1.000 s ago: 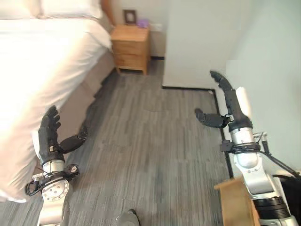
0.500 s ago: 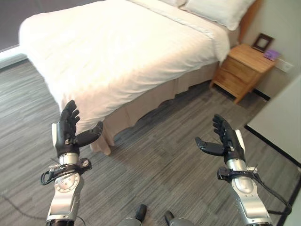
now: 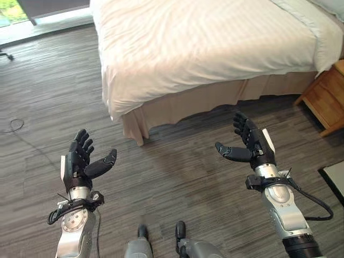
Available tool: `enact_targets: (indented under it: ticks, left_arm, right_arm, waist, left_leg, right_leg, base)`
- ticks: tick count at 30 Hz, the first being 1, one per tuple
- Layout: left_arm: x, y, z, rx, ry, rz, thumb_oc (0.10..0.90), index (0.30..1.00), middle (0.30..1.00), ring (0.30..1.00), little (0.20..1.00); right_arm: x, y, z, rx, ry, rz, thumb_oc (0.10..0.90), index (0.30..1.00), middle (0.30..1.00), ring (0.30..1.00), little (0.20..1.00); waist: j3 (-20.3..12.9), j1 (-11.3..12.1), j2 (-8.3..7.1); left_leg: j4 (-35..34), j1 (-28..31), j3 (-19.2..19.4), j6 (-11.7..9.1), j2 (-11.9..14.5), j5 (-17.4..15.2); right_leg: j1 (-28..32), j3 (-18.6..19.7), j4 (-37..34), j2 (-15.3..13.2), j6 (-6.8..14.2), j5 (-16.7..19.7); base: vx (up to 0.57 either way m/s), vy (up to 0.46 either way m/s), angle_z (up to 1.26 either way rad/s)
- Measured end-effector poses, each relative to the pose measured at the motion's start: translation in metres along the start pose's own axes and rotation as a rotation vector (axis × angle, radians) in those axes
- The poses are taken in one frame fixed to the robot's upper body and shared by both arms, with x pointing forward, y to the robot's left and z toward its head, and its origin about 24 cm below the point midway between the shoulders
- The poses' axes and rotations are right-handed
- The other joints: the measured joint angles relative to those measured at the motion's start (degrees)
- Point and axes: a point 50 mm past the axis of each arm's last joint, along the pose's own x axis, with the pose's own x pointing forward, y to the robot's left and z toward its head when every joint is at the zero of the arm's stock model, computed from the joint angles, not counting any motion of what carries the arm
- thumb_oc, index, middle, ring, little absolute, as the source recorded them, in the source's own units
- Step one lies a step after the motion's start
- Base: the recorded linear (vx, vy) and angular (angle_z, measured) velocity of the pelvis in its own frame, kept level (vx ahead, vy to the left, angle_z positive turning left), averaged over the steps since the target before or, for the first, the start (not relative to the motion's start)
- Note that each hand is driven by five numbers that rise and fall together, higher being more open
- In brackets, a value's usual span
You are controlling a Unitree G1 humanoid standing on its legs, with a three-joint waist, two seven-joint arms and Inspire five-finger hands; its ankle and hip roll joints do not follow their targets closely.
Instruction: Pick up bed clothes into laundry basket.
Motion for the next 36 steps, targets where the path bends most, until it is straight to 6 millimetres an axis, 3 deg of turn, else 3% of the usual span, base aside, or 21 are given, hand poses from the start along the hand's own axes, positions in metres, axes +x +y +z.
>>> enact_targets:
  ticks: [1, 4, 5, 6, 8, 9, 11, 13, 14, 16, 18, 19, 22, 24, 27, 36]
  left_arm:
    - [-0.001, 0.003, 0.001, -0.002, -0.005, 0.011, 0.800, 0.900, 0.900, 0.900, 0.900]
    - [-0.001, 0.004, 0.003, -0.012, -0.015, 0.025, 0.800, 0.900, 0.900, 0.900, 0.900]
    - [0.003, -0.006, 0.007, -0.059, -0.040, 0.008, 0.800, 0.900, 0.900, 0.900, 0.900]
    - [0.002, -0.003, 0.008, -0.053, -0.042, 0.018, 0.800, 0.900, 0.900, 0.900, 0.900]
    - [0.001, 0.000, 0.006, -0.047, -0.031, 0.028, 0.800, 0.900, 0.900, 0.900, 0.900]
    - [0.000, -0.001, 0.005, -0.044, -0.023, 0.020, 0.800, 0.900, 0.900, 0.900, 0.900]
    - [0.000, -0.004, 0.004, -0.043, -0.018, 0.010, 0.800, 0.900, 0.900, 0.900, 0.900]
    - [-0.001, -0.008, 0.002, -0.043, -0.010, -0.005, 0.800, 0.900, 0.900, 0.900, 0.900]
    - [-0.001, -0.013, 0.001, -0.044, -0.001, -0.024, 0.800, 0.900, 0.900, 0.900, 0.900]
    - [-0.002, -0.015, -0.001, -0.031, 0.010, -0.042, 0.800, 0.900, 0.900, 0.900, 0.900]
    - [-0.003, -0.009, -0.003, -0.002, 0.023, -0.040, 0.800, 0.900, 0.900, 0.900, 0.900]
    - [-0.006, -0.001, -0.004, 0.017, 0.032, -0.019, 0.800, 0.900, 0.900, 0.900, 0.900]
    - [-0.020, 0.004, -0.017, 0.013, 0.091, 0.007, 0.800, 0.900, 0.900, 0.900, 0.900]
    - [-0.025, 0.002, -0.022, 0.009, 0.112, -0.005, 0.800, 0.900, 0.900, 0.900, 0.900]
    - [-0.025, -0.003, -0.023, 0.024, 0.112, -0.041, 0.800, 0.900, 0.900, 0.900, 0.900]
    - [-0.023, 0.012, -0.029, 0.102, 0.152, -0.015, 0.800, 0.900, 0.900, 0.900, 0.900]
  right_arm:
    - [-0.001, 0.000, 0.000, 0.010, -0.001, -0.007, 0.800, 0.900, 0.900, 0.900, 0.900]
    - [-0.003, -0.008, 0.002, 0.019, -0.014, -0.044, 0.800, 0.900, 0.900, 0.900, 0.900]
    - [-0.018, -0.022, -0.010, 0.031, 0.038, -0.119, 0.800, 0.900, 0.900, 0.900, 0.900]
    - [-0.023, -0.019, -0.016, 0.051, 0.063, -0.116, 0.800, 0.900, 0.900, 0.900, 0.900]
    - [-0.026, -0.013, -0.020, 0.074, 0.078, -0.105, 0.800, 0.900, 0.900, 0.900, 0.900]
    - [-0.026, -0.007, -0.021, 0.090, 0.082, -0.094, 0.800, 0.900, 0.900, 0.900, 0.900]
    - [-0.026, 0.001, -0.023, 0.109, 0.087, -0.074, 0.800, 0.900, 0.900, 0.900, 0.900]
    - [-0.027, 0.007, -0.024, 0.111, 0.094, -0.048, 0.800, 0.900, 0.900, 0.900, 0.900]
    - [-0.027, 0.009, -0.024, 0.107, 0.093, -0.042, 0.800, 0.900, 0.900, 0.900, 0.900]
    - [-0.027, 0.009, -0.024, 0.107, 0.094, -0.043, 0.800, 0.900, 0.900, 0.900, 0.900]
    - [-0.027, 0.013, -0.025, 0.107, 0.099, -0.031, 0.800, 0.900, 0.900, 0.900, 0.900]
    - [-0.026, 0.018, -0.025, 0.107, 0.098, -0.008, 0.800, 0.900, 0.900, 0.900, 0.900]
    - [-0.022, 0.014, -0.020, 0.087, 0.083, -0.003, 0.800, 0.900, 0.900, 0.900, 0.900]
    - [-0.022, 0.007, -0.019, 0.055, 0.081, -0.006, 0.800, 0.900, 0.900, 0.900, 0.900]
    - [-0.023, -0.002, -0.018, 0.044, 0.080, -0.040, 0.800, 0.900, 0.900, 0.900, 0.900]
    - [-0.032, 0.001, -0.028, 0.050, 0.127, -0.031, 0.800, 0.900, 0.900, 0.900, 0.900]
  waist:
    - [-0.3, -0.7, 0.75]
    - [-0.5, -1.5, 3.39]
    - [-0.9, -2.7, 4.51]
    - [-1.4, -1.5, 3.86]
    - [-1.9, -1.6, 2.62]
    - [-2.0, -2.1, 1.68]
    - [-2.1, -2.8, 1.38]
    - [-2.0, -3.3, 1.72]
    - [-2.1, -3.1, 2.24]
    - [-2.8, -3.1, 1.41]
    - [-3.6, -2.5, 0.12]
    - [-4.7, -1.1, -1.10]
    - [-5.7, -1.2, 2.24]
    - [-6.1, -1.8, 2.99]
    - [-6.3, -3.1, 2.95]
    - [-8.9, -2.9, 2.45]
  left_leg:
    - [-2.0, 1.6, 2.7, 0.0, 1.1, -0.6]
    - [-13.9, 7.6, 0.7, 0.1, 0.0, -0.7]
    - [-19.3, 7.9, 0.6, 1.1, -1.7, 0.2]
    - [-19.8, 8.0, -0.4, 4.0, -3.2, 2.5]
    - [-18.8, 6.7, -0.1, 5.2, -5.4, 3.3]
    - [-18.2, 5.6, 0.4, 7.1, -6.6, 4.3]
    - [-17.2, 4.1, 0.4, 7.8, -7.3, 4.2]
    - [-17.5, 4.0, 0.5, 8.4, -6.9, 5.1]
    - [-18.4, 3.9, -0.3, 8.5, -6.7, 5.8]
    - [-19.6, 4.0, -2.1, 7.6, -7.0, 7.2]
    - [-19.8, 4.9, -2.5, 6.7, -6.9, 7.5]
    - [-19.8, 5.6, -1.9, 5.5, -7.0, 7.1]
    - [-19.9, 6.2, -1.1, 4.3, -2.9, 8.1]
    - [-20.0, 7.0, -0.9, 3.8, -1.6, 8.4]
    - [-20.0, 6.9, -1.1, 2.2, -1.3, 7.5]
    - [-20.2, 6.4, -1.2, 2.7, -2.7, 7.4]
  right_leg:
    - [0.3, -0.1, -0.8, 0.8, 0.8, 0.5]
    - [-0.8, -1.4, -1.4, 1.4, 1.2, 2.0]
    - [-0.8, -4.7, -1.9, 1.4, 2.0, 2.6]
    - [-2.6, -3.3, -0.6, 1.0, 2.7, 2.9]
    - [-4.3, -3.0, 1.4, -1.0, 4.0, 3.0]
    - [-6.8, -2.3, 5.0, -3.4, 7.6, 2.2]
    - [-8.7, -0.1, 7.2, -4.6, 12.9, 1.4]
    - [-10.6, 2.7, 12.1, -4.9, 12.8, 0.4]
    - [-10.0, 10.7, 12.9, -6.0, 12.2, -0.6]
    - [-4.6, 15.3, 4.4, -9.1, 12.6, -0.2]
    - [1.7, 15.1, -3.7, -11.9, 12.2, 0.5]
    - [4.3, 15.1, -7.1, -12.4, 15.5, 3.5]
    - [4.9, 15.1, -7.3, -8.1, 14.6, 4.1]
    - [5.5, 15.1, -7.3, -6.7, 14.6, 4.1]
    - [5.1, 15.1, -7.3, -6.5, 13.4, 4.1]
    - [4.5, 15.2, -7.7, -7.7, 13.4, 4.6]
  base:
    - [0.00, 0.115, 0.46]
    - [-0.03, 0.148, 0.44]
    - [-0.06, 0.312, 0.47]
    - [-0.07, 0.233, 0.35]
    - [-0.15, 0.130, -0.23]
    - [-0.15, 0.079, -0.06]
    - [-0.04, 0.004, 0.01]
    - [0.01, -0.043, 0.15]
    - [0.05, -0.040, 0.25]
    - [0.11, -0.104, 0.40]
    - [0.07, -0.095, 0.14]
    - [0.06, -0.110, -0.19]
    - [0.05, -0.074, -0.15]
    - [0.01, -0.062, -0.12]
    - [0.00, -0.047, -0.03]
    - [0.01, -0.008, 0.00]
